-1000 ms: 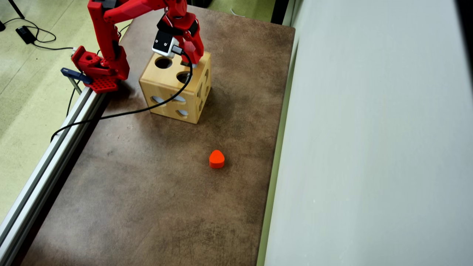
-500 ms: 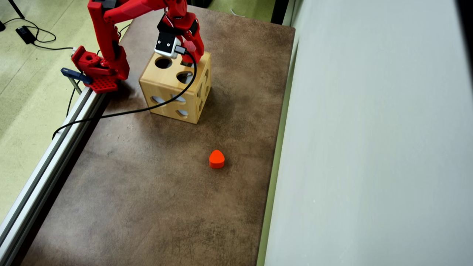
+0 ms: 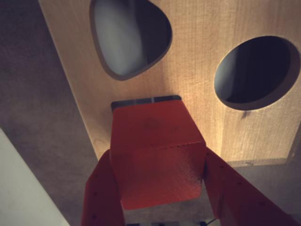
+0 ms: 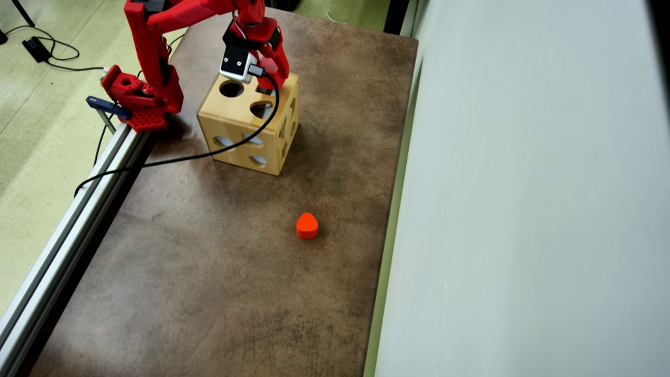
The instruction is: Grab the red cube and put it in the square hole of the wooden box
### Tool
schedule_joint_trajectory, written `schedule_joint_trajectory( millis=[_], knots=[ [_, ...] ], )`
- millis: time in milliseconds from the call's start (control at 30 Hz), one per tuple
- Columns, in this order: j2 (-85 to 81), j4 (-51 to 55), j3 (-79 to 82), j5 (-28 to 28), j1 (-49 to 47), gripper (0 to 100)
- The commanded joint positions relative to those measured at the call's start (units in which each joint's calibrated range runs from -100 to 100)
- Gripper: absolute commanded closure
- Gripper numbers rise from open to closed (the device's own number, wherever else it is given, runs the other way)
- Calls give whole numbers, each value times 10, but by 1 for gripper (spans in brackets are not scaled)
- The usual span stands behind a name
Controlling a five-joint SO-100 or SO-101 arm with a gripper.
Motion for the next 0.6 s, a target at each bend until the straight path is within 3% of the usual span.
schedule_joint_trajectory(
  millis=[0,567],
  knots=[
    [-39,3,-1,4,5,98],
    [-29,-1,-10,3,7,98]
  ],
)
